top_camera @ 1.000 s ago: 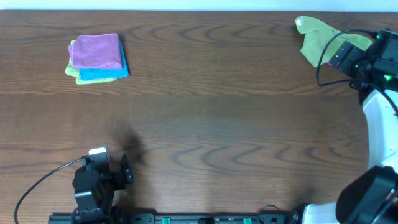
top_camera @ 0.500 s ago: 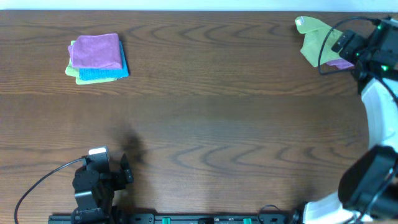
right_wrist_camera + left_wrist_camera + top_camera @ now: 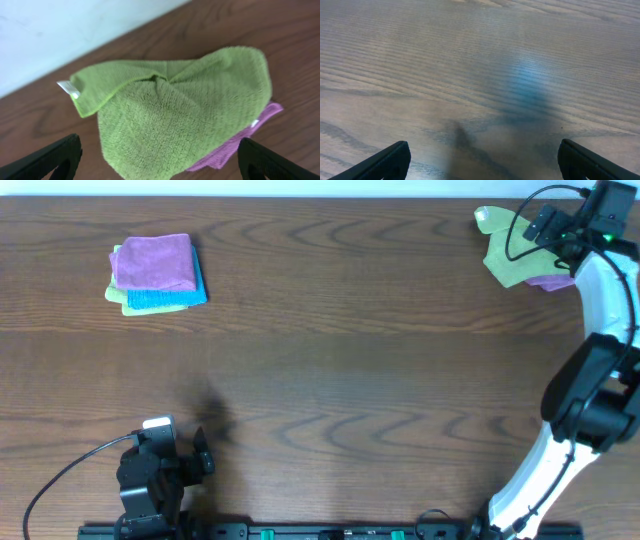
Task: Fold the cloth
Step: 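Grasp the green cloth with the right gripper and lift it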
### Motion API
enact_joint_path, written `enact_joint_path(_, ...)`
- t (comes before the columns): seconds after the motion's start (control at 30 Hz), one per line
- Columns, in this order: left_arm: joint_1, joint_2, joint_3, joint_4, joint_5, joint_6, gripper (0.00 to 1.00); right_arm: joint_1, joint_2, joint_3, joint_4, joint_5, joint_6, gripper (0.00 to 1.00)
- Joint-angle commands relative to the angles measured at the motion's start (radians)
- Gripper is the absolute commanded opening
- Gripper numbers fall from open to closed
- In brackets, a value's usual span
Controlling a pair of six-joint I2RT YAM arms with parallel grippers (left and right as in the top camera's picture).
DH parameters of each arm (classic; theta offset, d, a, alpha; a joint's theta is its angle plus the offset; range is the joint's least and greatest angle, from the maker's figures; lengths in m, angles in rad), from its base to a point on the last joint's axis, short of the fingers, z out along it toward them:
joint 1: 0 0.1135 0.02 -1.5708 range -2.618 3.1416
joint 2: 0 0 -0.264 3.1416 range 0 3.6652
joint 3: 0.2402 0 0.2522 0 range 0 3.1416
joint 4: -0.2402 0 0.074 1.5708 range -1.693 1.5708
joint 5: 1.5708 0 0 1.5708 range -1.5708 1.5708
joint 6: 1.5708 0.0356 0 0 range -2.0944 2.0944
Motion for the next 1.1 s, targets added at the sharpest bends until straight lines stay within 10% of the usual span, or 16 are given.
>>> enact_joint_path(0.0, -0.004, -0.006, -0.022, -0.012, -0.014, -0.001, 0.95, 0.007, 0.049, 0.026, -0.007, -0.011, 0.040, 0.99)
enact_joint_path(0.7, -0.004, -0.006, -0.022, -0.012, -0.014, -0.001, 0.95, 0.010, 0.180, 0.025, 0.048, -0.053, 0.062, 0.81)
enact_joint_path(1.07, -0.004, -0.006, -0.022, -0.012, -0.014, -0.001, 0.95, 0.010, 0.180, 0.025, 0.017, -0.053, 0.061, 0.15)
